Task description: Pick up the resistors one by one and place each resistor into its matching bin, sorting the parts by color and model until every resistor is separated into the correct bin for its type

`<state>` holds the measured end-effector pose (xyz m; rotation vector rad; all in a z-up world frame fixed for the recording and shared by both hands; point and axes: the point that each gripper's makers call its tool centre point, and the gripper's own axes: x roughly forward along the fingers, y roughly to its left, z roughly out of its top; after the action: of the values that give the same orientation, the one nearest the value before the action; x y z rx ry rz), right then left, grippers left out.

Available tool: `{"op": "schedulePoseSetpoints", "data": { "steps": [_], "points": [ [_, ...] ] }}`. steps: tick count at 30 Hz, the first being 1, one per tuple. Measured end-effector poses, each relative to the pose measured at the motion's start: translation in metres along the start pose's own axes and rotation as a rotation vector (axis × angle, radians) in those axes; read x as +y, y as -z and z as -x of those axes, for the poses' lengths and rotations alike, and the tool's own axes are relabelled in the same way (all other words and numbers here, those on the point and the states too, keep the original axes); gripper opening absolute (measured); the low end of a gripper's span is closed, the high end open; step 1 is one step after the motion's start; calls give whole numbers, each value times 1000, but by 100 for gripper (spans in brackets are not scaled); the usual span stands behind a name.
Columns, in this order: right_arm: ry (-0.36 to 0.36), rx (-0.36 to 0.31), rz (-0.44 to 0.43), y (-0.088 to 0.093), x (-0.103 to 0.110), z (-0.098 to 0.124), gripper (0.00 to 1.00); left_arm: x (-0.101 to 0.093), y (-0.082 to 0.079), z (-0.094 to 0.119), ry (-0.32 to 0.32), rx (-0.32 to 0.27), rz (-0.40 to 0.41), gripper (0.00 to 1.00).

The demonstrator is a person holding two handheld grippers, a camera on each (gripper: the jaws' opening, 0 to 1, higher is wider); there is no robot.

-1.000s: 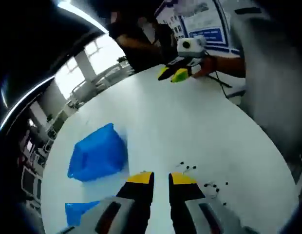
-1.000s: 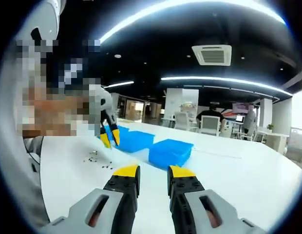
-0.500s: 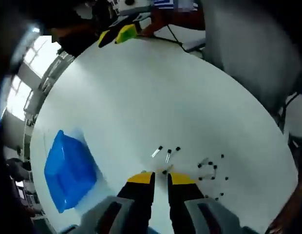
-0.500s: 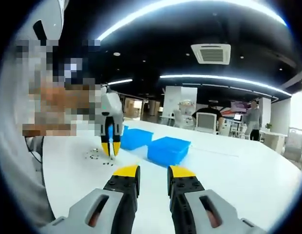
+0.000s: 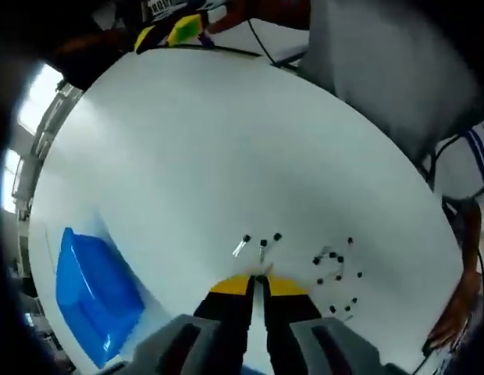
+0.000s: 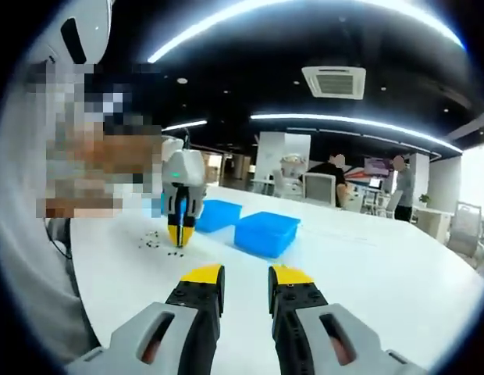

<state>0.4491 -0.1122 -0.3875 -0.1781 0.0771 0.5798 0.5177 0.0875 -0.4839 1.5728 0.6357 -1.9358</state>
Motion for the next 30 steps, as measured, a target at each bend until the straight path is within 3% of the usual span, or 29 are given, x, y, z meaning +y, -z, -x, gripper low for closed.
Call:
{"op": "schedulePoseSetpoints", "data": {
  "steps": [8, 18, 22, 24, 28, 30],
  "points": [
    [8, 9, 9, -5, 4, 6, 25, 0, 1, 0, 2, 3, -11, 6],
    [7, 12, 4, -3, 8, 4, 25, -8, -2, 8, -52, -65, 36, 6],
    [-4, 4, 2, -7, 13, -1, 25, -8, -11, 22, -114, -158, 69, 6],
    [-7, 1, 6, -8, 15, -1, 25, -3, -18, 35, -187, -253, 102, 6],
    [-10, -1, 9, -9, 15, -1, 24, 10, -28, 61, -348, -455, 183, 6],
    [-10, 1, 6, -9, 15, -1, 24, 21, -37, 84, -437, -635, 265, 6]
  ]
}}
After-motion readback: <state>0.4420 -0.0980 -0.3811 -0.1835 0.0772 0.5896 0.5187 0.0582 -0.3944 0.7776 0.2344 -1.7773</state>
